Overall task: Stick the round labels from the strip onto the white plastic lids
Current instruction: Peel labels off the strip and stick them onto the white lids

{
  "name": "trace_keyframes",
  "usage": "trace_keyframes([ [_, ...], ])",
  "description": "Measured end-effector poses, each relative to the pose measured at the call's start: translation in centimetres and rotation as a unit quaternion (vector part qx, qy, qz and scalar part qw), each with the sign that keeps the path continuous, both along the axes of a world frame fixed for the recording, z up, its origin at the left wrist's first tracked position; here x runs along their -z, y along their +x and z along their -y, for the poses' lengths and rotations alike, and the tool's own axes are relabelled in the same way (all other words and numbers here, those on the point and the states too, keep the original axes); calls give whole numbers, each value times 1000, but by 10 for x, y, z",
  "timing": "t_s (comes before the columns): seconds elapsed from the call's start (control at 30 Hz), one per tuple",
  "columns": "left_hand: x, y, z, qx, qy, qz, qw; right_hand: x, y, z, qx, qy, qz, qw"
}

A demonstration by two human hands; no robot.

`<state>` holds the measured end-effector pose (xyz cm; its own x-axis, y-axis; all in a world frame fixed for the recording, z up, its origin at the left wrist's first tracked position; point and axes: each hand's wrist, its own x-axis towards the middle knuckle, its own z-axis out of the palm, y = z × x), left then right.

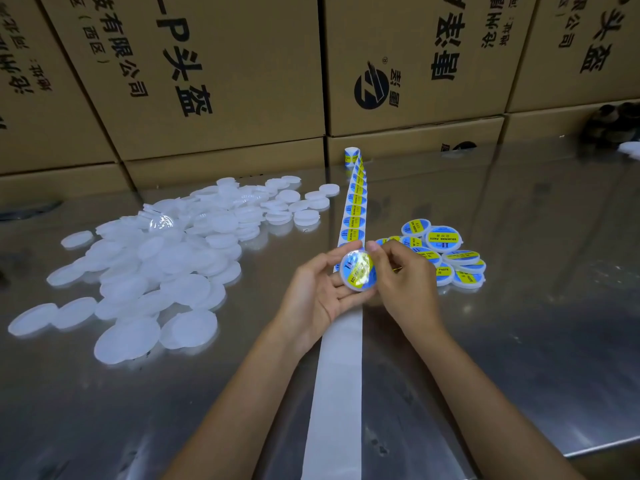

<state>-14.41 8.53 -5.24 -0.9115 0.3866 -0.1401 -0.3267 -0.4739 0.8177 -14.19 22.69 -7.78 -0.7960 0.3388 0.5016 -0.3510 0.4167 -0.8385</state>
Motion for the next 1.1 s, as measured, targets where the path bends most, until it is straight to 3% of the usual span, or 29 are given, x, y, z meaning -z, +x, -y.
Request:
trace_keyframes([
  [0.17,0,-4,6,-35,52,-10,998,-2,4,7,-106,16,54,993],
  [0.47,-2,-2,8,-26,13,-8,1000,-5,4,1,-92,-23,-5,995],
  [0.67,-3,-2,10,-26,18,-19,999,-1,5,6,-111,16,43,993],
  [0.8,-4,-3,10,-23,7,-27,999,-4,4,7,-123,-4,16,992],
  [0.97,1,-1,7,-58,-80,-108,989,-2,2,3,-119,-20,11,993],
  [1.1,2,1,7,-150,-144,-127,970,-1,4,6,-157,-9,50,986],
])
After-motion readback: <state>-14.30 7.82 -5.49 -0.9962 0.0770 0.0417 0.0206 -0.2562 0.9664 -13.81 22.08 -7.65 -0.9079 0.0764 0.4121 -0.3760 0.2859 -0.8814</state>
